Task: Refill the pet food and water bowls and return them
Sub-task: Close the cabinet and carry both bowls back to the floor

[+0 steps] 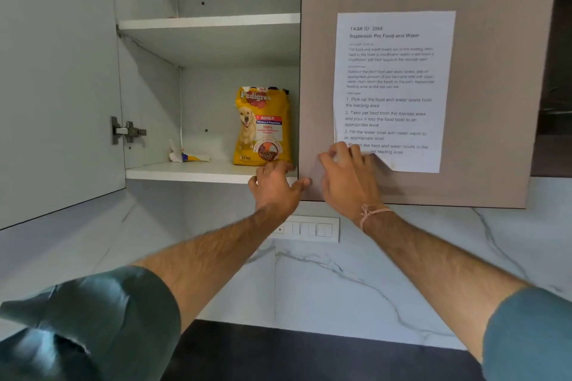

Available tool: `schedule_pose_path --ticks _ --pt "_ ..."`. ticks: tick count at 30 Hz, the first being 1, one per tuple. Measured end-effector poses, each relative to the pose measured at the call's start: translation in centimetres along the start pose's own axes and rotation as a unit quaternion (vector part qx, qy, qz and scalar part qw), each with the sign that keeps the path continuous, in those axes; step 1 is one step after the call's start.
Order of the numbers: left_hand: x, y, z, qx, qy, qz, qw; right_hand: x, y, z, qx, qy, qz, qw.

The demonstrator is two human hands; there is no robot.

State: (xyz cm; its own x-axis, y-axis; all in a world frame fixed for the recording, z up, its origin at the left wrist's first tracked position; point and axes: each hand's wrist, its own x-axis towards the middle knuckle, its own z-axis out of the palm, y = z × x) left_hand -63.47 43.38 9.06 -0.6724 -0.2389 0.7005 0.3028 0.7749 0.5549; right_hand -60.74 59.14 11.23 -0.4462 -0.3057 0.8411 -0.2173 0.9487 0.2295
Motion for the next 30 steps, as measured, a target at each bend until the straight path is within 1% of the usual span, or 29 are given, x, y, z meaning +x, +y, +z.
schedule_pose_path --ticks 3,8,14,18,21,26,30 --pt "0.5 -0.4 0.8 0.003 0.011 0.000 1.000 0.7 -0.2 0.9 0.014 -0.008 -0.007 1.000" --pt "1.0 -0.8 1.6 0.011 0.022 0.006 1.000 1.3 -0.2 2.3 0.031 0.014 -0.011 0.999" --pt "-0.3 -2.0 -0.1 -0.005 0.038 -0.014 0.999 1.2 -1.2 2.2 0.054 0.026 -0.008 0.998" --pt "-1.6 -4.2 -3.3 -0.033 0.027 -0.071 0.997 1.7 -2.7 1.0 0.075 -0.009 0.000 0.997" --pt "-2.8 -6.4 -6.5 -0.057 0.023 -0.116 0.991 2.1 -4.9 -0.9 0.111 -0.014 -0.003 0.994" --pt "-6.1 -9.9 -12.7 -0.128 0.072 -0.175 0.974 2.0 -10.0 -5.0 0.155 -0.003 -0.029 0.987" --pt "-9.6 -12.2 -18.6 -0.167 0.112 -0.227 0.953 1.4 -15.1 -9.2 0.198 0.026 -0.054 0.978"
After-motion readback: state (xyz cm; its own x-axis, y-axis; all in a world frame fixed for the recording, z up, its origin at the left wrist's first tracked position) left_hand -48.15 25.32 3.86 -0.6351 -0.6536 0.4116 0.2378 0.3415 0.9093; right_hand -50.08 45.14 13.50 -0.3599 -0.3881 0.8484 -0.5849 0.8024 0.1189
